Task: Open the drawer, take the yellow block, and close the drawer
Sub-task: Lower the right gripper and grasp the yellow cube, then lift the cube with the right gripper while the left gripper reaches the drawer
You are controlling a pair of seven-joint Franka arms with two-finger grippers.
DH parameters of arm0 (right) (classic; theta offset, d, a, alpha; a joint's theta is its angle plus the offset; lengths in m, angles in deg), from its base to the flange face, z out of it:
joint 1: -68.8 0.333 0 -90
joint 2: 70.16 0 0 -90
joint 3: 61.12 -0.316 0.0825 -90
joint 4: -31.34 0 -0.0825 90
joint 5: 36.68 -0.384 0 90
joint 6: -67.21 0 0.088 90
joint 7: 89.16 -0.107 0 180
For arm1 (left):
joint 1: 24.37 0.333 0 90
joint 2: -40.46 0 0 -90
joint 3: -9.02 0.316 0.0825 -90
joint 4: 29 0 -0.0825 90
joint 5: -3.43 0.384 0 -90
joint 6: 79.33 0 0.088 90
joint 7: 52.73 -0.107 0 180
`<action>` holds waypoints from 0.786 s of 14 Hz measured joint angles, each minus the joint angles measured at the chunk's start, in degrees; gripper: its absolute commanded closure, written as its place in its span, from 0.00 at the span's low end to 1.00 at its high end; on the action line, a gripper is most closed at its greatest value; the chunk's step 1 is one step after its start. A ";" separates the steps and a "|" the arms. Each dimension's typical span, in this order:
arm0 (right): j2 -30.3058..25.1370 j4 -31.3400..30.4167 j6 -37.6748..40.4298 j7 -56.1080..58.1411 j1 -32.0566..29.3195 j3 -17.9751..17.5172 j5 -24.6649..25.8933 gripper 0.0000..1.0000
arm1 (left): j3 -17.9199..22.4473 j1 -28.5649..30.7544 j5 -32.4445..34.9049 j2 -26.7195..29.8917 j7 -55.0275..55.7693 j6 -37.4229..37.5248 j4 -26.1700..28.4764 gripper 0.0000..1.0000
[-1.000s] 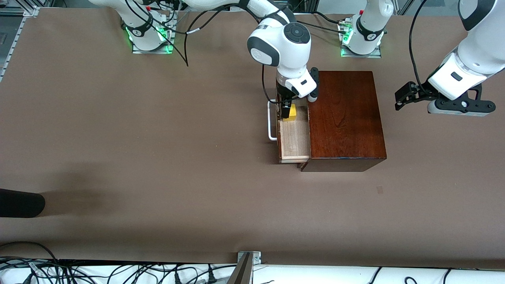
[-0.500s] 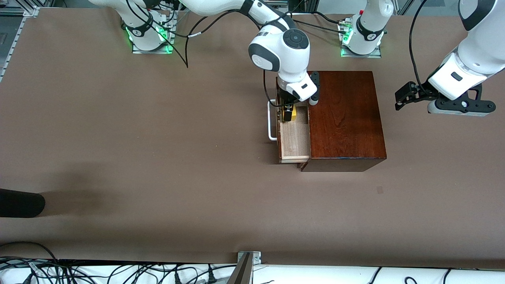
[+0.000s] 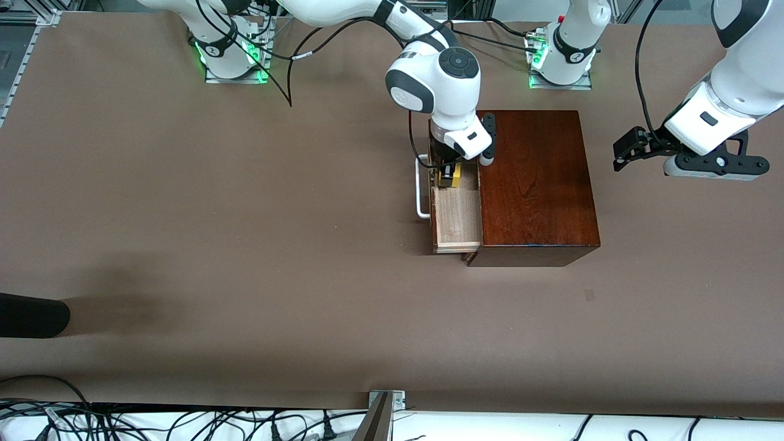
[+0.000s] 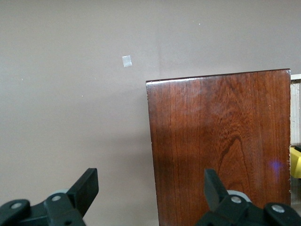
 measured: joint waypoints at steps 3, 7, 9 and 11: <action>-0.14 2.76 2.72 -0.01 -0.06 0.01 -0.02 1.00 | -0.03 -0.01 0.00 0.01 0.00 0.00 -0.01 0.00; -3.82 9.16 11.79 -0.14 -1.31 0.22 -2.81 1.00 | -0.11 -0.03 0.00 0.03 0.00 0.00 -0.03 0.00; -8.06 10.04 17.60 -0.15 -3.65 0.40 -5.05 1.00 | -0.25 -0.04 0.00 0.07 -0.24 0.60 -0.09 0.00; -12.35 10.14 23.14 -0.14 -7.46 0.77 -6.98 1.00 | -1.65 -0.06 0.00 0.15 -0.44 4.37 -0.94 0.00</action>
